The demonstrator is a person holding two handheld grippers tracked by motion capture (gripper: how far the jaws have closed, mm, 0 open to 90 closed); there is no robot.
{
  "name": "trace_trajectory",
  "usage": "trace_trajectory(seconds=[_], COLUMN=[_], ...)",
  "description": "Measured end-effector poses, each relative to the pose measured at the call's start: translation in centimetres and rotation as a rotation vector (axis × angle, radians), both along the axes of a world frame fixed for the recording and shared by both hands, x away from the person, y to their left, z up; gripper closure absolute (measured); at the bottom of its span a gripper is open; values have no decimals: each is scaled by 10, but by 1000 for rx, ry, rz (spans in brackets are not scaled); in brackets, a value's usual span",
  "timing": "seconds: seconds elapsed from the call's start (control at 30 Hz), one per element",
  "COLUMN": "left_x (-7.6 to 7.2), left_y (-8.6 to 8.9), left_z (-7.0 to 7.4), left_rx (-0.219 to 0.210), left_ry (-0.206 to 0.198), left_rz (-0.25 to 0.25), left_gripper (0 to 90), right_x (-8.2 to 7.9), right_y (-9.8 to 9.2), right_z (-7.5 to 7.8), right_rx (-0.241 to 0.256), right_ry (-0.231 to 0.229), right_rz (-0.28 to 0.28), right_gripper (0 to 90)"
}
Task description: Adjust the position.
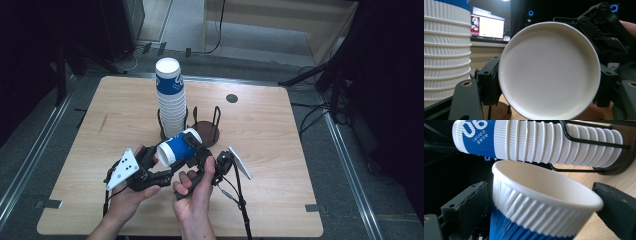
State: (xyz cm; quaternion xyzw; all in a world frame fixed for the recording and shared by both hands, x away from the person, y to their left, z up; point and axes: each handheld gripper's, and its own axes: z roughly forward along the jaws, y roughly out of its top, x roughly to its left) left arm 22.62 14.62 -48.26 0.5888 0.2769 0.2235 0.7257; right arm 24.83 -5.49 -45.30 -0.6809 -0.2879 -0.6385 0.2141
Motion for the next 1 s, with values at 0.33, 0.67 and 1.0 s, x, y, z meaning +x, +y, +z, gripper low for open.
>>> trace_trajectory(seconds=[0.33,0.67,1.0], left_x=[-1,0,1], left_y=[-1,-1,3], left_z=[0,0,3], left_rx=[6,11,34], left_ry=[0,4,40], left_rz=[-6,-9,-31], left_gripper=[269,261,250], right_x=[5,4,2], right_y=[3,3,4], right_z=[-3,-7,-7], right_rx=[20,42,29], right_ry=[9,7,-4], right_rz=[14,-1,-12], right_gripper=[42,109,125])
